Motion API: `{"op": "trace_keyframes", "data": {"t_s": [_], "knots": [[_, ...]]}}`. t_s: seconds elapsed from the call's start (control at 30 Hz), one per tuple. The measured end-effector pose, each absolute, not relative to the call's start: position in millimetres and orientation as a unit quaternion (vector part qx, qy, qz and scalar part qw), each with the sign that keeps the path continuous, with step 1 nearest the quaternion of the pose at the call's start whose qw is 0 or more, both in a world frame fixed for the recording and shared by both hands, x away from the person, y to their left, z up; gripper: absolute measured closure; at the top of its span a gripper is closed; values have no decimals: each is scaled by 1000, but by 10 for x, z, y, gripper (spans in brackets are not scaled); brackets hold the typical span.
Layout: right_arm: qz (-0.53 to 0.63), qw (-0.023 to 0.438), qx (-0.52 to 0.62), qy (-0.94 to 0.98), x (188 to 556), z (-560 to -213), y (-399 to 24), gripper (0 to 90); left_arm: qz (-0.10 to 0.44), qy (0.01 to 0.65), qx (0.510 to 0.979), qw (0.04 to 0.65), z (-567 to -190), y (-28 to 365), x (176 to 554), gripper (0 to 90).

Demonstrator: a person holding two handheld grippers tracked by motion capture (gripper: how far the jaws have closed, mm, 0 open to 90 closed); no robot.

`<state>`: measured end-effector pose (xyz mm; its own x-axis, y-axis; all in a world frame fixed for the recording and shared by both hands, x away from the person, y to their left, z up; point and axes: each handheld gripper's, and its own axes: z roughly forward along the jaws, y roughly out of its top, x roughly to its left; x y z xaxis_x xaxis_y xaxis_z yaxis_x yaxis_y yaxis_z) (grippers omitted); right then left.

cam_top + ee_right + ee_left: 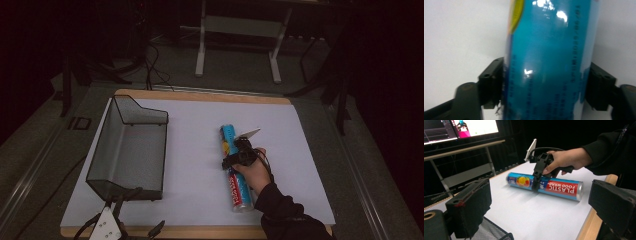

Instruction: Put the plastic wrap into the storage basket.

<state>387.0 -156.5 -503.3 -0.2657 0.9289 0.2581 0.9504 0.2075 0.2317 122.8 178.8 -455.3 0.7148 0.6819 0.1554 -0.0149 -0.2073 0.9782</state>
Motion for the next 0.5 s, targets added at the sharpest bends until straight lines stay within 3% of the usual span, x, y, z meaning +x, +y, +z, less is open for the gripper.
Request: {"op": "trace_keyframes", "data": {"t_s": [0.5], "knots": [[-208,46,-597,-773,3868,-4940,-1540,316,301,234,719,581,-4558,1784,1233,61]]}}
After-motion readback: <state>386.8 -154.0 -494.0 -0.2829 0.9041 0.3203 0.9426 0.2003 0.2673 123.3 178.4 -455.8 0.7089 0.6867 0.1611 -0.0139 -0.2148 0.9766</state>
